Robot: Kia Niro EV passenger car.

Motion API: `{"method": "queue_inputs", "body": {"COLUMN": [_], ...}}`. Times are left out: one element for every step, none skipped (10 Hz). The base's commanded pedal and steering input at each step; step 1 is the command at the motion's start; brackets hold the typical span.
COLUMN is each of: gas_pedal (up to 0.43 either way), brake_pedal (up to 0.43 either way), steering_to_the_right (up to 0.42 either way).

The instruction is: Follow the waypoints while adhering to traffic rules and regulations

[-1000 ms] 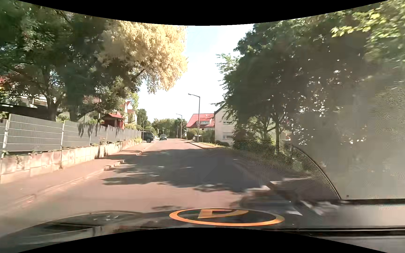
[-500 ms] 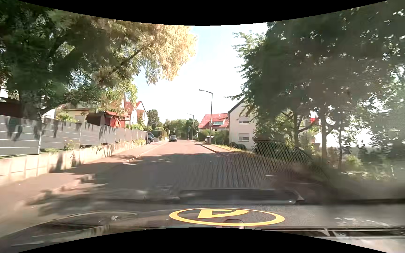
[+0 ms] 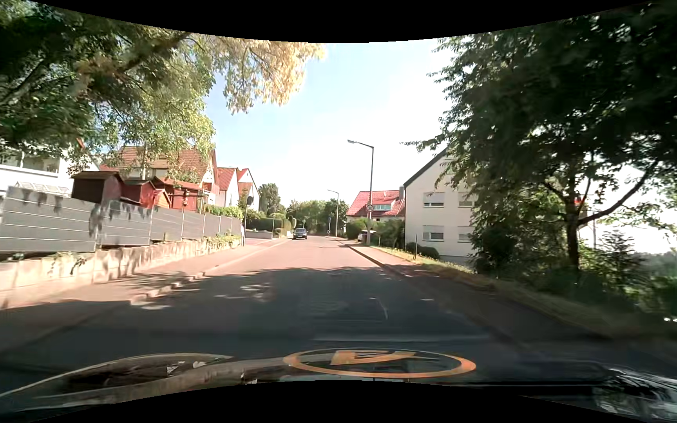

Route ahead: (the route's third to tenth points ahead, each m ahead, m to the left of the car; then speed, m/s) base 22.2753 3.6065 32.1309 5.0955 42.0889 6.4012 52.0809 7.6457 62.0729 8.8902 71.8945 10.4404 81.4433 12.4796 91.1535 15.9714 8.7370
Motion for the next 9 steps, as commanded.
{"method": "queue_inputs", "body": {"gas_pedal": [0.228, 0.228, 0.228, 0.228, 0.220, 0.220, 0.197, 0.189, 0.197], "brake_pedal": [0.000, 0.000, 0.000, 0.000, 0.000, 0.000, 0.000, 0.000, 0.000], "steering_to_the_right": [-0.035, -0.033, -0.031, -0.031, -0.031, -0.031, -0.030, -0.028, -0.027]}}
